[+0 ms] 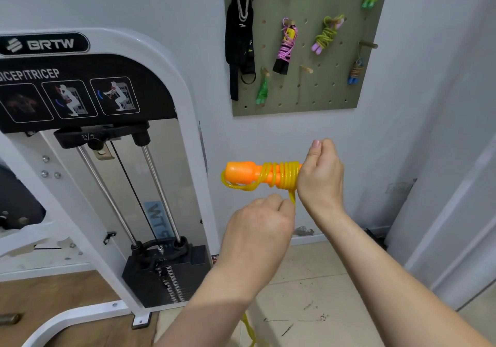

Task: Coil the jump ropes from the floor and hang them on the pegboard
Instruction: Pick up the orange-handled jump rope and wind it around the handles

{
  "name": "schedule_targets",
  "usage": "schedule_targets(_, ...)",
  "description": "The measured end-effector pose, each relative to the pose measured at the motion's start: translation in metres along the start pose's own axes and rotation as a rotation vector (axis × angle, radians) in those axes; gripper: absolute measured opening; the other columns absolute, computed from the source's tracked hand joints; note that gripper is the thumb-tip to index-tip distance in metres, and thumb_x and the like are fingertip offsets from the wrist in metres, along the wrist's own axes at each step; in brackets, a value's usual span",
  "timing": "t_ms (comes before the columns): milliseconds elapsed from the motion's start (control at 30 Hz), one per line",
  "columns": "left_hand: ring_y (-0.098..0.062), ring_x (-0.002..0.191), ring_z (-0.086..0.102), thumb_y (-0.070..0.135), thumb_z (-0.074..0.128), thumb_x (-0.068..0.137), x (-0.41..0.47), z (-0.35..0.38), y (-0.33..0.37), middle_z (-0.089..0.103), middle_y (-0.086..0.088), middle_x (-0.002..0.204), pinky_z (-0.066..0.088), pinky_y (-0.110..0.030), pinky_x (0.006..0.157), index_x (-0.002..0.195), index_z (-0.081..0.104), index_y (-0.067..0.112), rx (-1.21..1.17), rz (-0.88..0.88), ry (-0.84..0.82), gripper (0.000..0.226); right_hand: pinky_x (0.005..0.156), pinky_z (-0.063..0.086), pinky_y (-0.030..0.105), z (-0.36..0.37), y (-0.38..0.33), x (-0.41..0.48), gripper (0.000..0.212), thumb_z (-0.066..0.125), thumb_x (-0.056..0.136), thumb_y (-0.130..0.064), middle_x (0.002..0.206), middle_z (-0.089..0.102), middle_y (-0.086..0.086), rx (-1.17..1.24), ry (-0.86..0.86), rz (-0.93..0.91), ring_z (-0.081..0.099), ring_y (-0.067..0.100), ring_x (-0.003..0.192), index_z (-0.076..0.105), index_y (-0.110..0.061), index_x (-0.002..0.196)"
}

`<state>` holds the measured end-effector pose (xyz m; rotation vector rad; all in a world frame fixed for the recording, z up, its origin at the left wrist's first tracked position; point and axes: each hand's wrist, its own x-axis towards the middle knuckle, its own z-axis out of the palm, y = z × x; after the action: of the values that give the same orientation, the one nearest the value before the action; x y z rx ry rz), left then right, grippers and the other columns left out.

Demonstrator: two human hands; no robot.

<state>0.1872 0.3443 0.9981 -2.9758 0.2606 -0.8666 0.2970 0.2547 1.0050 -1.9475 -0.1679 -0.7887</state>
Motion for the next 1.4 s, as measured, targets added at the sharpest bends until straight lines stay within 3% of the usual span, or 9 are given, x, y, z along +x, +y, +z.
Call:
schedule_targets(233, -0.02, 0.044, 0.047, 0.011, 0.088, 0.053, -0.003, -0.018, -0.014, 0.048, 0.001, 0.051, 0.022, -0.022, 0.042, 0.056, 0.052, 0.016, 0.011, 0.177, 0.015, 0.036, 0.053, 0.027, 0.04, -0.001, -0.001, -0.011, 0.022, 0.035, 0.103, -0.028, 0.07, 0.058, 0.017, -0.151, -0.101, -0.103, 0.052, 0.044, 0.067, 0.041, -0.012, 0.09)
schedule_targets(433, -0.018, 0.074, 0.064, 0.048, 0.061, 0.087, 0.003, -0.042, -0.039, 0.07, 0.004, 0.076, 0.051, -0.033, 0.066, 0.091, 0.07, 0.027, -0.166, 0.014, -0.126, 0.023, 0.042, 0.035, 0.035, -0.009, 0.0, -0.008, 0.032, 0.039, 0.097, -0.036, 0.053, 0.056, 0.016, -0.197, -0.168, -0.467, 0.053, 0.043, 0.047, 0.05, -0.008, 0.084)
schedule_targets(667, 0.011, 0.06, 0.053, 0.043, 0.078, 0.068, 0.025, -0.056, -0.067, 0.065, 0.019, 0.075, 0.037, -0.007, 0.059, 0.103, 0.073, 0.031, -0.68, -0.228, -0.356, 0.037, 0.039, 0.036, 0.032, -0.038, -0.023, 0.003, 0.03, 0.045, 0.093, -0.04, 0.05, 0.045, -0.003, -0.028, -0.421, -0.732, 0.038, 0.026, 0.044, 0.052, -0.013, 0.081)
schedule_targets(833, 0.005, 0.057, 0.058, 0.025, 0.07, 0.072, 0.028, -0.051, -0.074, 0.07, 0.014, 0.065, 0.043, -0.009, 0.059, 0.103, 0.073, 0.007, -1.165, -0.167, -0.501, 0.036, 0.044, 0.027, 0.02, -0.047, -0.044, 0.009, 0.023, 0.059, 0.091, -0.035, 0.047, 0.039, -0.006, 0.255, -0.694, -0.544, 0.032, 0.009, 0.044, 0.048, -0.027, 0.073)
schedule_targets(967, -0.001, 0.044, 0.036, 0.049, 0.079, 0.058, 0.023, -0.031, -0.071, 0.055, 0.008, 0.058, 0.031, -0.011, 0.042, 0.082, 0.073, 0.014, -1.597, -0.171, -0.555, 0.042, 0.039, 0.024, 0.018, -0.051, -0.058, 0.008, 0.023, 0.061, 0.086, -0.022, 0.045, 0.035, 0.011, 0.563, -0.755, -0.299, 0.031, 0.006, 0.04, 0.053, -0.016, 0.066)
schedule_targets(1067, -0.002, 0.044, 0.034, 0.063, 0.076, 0.058, 0.015, -0.017, -0.062, 0.044, -0.01, 0.065, 0.028, -0.01, 0.041, 0.087, 0.056, -0.009, -1.738, -0.174, -0.625, 0.08, 0.039, 0.026, 0.019, -0.051, -0.063, 0.008, 0.023, 0.062, 0.085, -0.021, 0.045, 0.042, 0.011, 0.65, -0.697, -0.227, 0.035, 0.009, 0.039, 0.056, -0.014, 0.064)
schedule_targets(1167, 0.0, 0.037, 0.035, 0.065, 0.075, 0.061, 0.011, -0.012, -0.051, 0.05, -0.008, 0.057, 0.019, -0.017, 0.042, 0.084, 0.051, -0.023, -1.792, -0.266, -0.48, 0.094, 0.04, 0.026, 0.029, -0.046, -0.063, 0.011, 0.025, 0.063, 0.085, -0.024, 0.048, 0.043, 0.023, 0.657, -0.585, -0.16, 0.037, 0.019, 0.043, 0.056, -0.013, 0.064)
schedule_targets(1267, -0.011, 0.052, 0.055, 0.046, 0.08, 0.067, 0.01, -0.019, -0.04, 0.062, -0.011, 0.066, 0.04, -0.02, 0.053, 0.076, 0.072, 0.003, -1.725, -0.322, -0.286, 0.045, 0.049, 0.037, 0.039, -0.04, -0.057, 0.013, 0.023, 0.063, 0.085, -0.039, 0.062, 0.055, 0.018, 0.522, -0.467, -0.167, 0.046, 0.017, 0.055, 0.06, -0.02, 0.074)
schedule_targets(1400, -0.002, 0.06, 0.057, 0.035, 0.079, 0.074, 0.006, -0.021, -0.033, 0.069, 0.007, 0.065, 0.047, -0.022, 0.056, 0.081, 0.077, 0.022, -1.042, -0.344, 0.109, 0.015, 0.078, 0.049, 0.024, -0.049, -0.042, 0.004, 0.044, 0.047, 0.082, -0.063, 0.101, 0.062, -0.009, 0.293, -0.429, -0.037, 0.058, 0.0, 0.09, 0.057, -0.033, 0.112)
